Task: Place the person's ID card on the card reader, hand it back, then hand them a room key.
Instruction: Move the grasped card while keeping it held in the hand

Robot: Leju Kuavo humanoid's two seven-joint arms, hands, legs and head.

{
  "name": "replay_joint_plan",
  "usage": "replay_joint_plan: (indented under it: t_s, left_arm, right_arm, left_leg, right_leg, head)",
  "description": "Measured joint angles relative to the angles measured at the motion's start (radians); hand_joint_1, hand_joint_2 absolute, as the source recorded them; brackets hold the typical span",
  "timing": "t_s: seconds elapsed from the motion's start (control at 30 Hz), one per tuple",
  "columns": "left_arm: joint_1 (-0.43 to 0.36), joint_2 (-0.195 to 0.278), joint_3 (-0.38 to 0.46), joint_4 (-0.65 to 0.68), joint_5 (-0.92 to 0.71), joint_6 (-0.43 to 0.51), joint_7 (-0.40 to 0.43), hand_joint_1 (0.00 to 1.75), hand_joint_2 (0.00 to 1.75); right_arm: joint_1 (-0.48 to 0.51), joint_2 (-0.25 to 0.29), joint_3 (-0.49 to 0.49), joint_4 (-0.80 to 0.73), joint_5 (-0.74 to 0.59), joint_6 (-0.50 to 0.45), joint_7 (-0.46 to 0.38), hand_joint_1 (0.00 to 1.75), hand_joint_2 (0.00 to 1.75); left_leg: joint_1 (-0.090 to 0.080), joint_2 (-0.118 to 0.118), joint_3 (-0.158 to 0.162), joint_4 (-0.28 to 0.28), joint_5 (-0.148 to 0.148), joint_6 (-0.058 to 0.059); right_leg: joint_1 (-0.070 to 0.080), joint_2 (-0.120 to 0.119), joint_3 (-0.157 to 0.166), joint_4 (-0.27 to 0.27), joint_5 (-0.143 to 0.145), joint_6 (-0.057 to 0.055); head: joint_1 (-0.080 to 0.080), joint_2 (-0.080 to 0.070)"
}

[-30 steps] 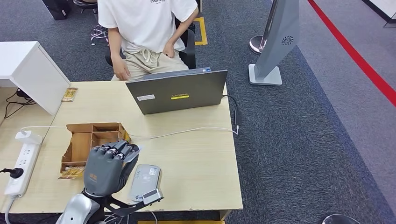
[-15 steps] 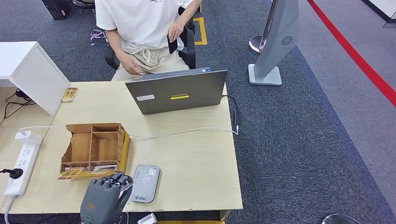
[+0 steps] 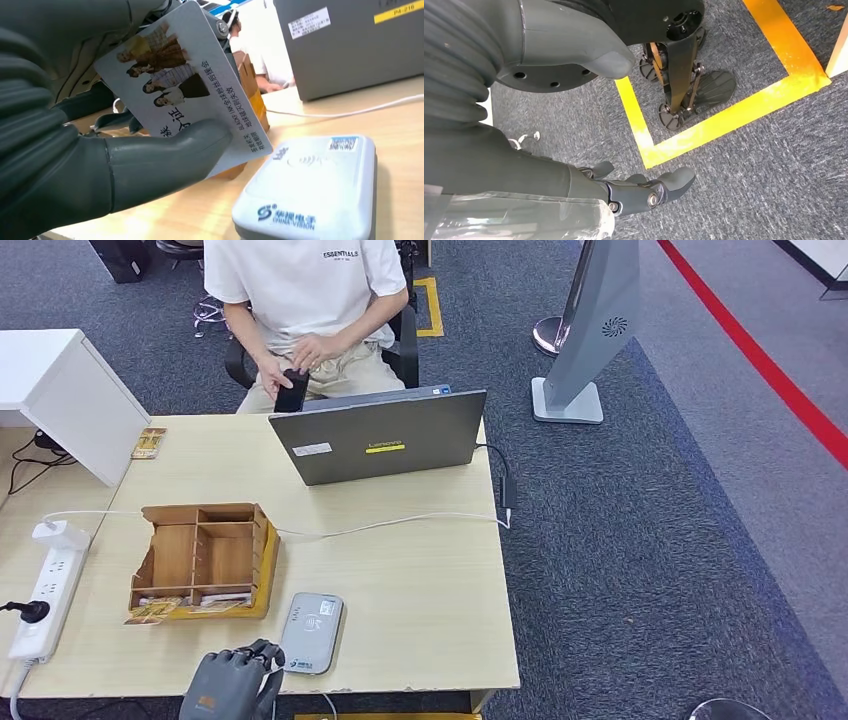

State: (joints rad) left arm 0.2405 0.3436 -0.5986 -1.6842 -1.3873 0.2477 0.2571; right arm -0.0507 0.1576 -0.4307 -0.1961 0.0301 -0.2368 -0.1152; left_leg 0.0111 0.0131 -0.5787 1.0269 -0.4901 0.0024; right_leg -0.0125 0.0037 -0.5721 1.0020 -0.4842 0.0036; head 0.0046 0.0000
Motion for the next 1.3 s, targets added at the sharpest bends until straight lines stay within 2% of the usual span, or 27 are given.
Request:
replay_joint_plan:
  t_s: [0.5,0.63,0.9,1.1,1.3]
  left_arm:
    - [-0.028,-0.023,-0.010,0.073,0.007,-0.003,0.000,1.75,1.75]
    - [-0.065,-0.066,-0.007,0.123,-0.017,0.041,-0.028,1.75,1.75]
    - [-0.137,-0.194,0.057,0.246,-0.103,0.202,-0.119,1.75,1.75]
    - [-0.171,-0.247,0.111,0.315,-0.114,0.209,-0.131,1.75,1.75]
    - [-0.183,-0.268,0.136,0.351,-0.115,0.210,-0.132,1.75,1.75]
  right_arm:
    - [0.000,0.000,0.000,0.000,0.016,0.002,0.005,0.00,1.75]
    - [0.000,0.000,0.000,0.000,0.041,0.003,0.009,0.00,1.75]
    - [-0.001,0.003,0.000,0.000,0.093,0.002,0.025,0.00,1.75]
    - [-0.001,0.005,0.000,0.000,0.113,0.004,0.028,0.00,1.75]
    - [-0.001,0.005,0.000,0.000,0.115,0.004,0.029,0.00,1.75]
  left_leg:
    - [0.000,0.000,0.000,0.000,0.000,0.000]
    - [0.000,-0.001,0.000,0.000,0.000,0.000]
    - [0.000,-0.001,0.000,0.000,0.000,0.000]
    - [0.000,-0.001,0.000,0.000,0.000,0.000]
    - [0.000,-0.001,0.000,0.000,0.000,0.000]
  right_leg:
    - [0.000,0.000,0.000,0.000,0.000,0.000]
    - [0.000,-0.001,0.000,0.000,0.000,0.000]
    - [0.000,-0.001,0.001,0.000,0.000,0.000]
    - [0.000,-0.001,0.000,0.000,0.000,0.000]
    - [0.000,0.000,0.000,0.000,0.000,0.000]
  head:
    - [0.000,0.000]
    - [0.000,0.000]
    - [0.000,0.000]
    - [0.000,0.000]
    - [0.000,0.000]
